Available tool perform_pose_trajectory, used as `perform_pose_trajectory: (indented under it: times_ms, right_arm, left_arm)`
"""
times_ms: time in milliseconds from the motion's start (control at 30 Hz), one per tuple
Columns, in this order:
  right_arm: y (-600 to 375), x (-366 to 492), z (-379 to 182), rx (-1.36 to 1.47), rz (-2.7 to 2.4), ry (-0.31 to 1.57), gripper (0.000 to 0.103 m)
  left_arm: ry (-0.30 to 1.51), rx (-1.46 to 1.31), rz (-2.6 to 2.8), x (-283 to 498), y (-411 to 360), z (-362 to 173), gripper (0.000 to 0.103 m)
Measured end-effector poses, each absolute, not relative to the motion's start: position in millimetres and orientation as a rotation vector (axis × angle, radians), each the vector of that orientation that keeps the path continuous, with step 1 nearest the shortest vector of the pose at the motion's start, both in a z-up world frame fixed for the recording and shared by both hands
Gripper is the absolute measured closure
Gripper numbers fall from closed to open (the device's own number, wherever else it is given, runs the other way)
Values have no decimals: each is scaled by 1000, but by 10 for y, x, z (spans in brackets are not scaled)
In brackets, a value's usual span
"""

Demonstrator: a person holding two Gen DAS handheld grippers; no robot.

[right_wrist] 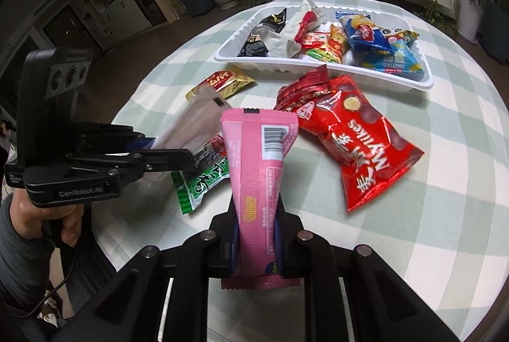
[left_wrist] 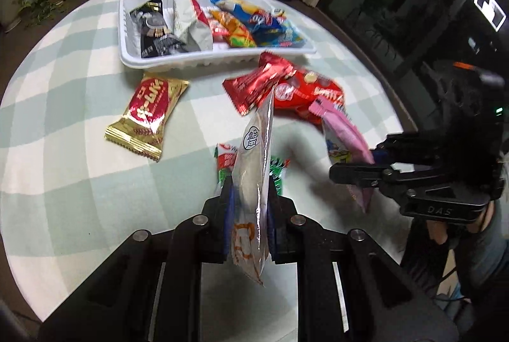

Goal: Organize snacks
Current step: 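Carry the clear bag and pink bag over the white tray with both tools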

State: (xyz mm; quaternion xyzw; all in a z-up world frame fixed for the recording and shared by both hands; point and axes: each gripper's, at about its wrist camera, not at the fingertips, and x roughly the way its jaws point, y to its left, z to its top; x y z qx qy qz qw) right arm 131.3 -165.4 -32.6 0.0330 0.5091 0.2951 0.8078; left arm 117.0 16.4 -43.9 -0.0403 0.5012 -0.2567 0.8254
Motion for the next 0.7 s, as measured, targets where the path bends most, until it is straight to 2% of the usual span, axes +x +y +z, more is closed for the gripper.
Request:
perform_pose_trajectory:
  times_ms: [367, 700]
  right_arm:
    - [-2186, 1483, -241, 243, 570, 1058, 85]
    - [-2916, 2026, 139, 353, 409, 958, 85]
  left_arm:
    - [994, -220, -520, 1372, 509, -164, 88]
    - [921, -294, -455, 1995, 925, 238, 88]
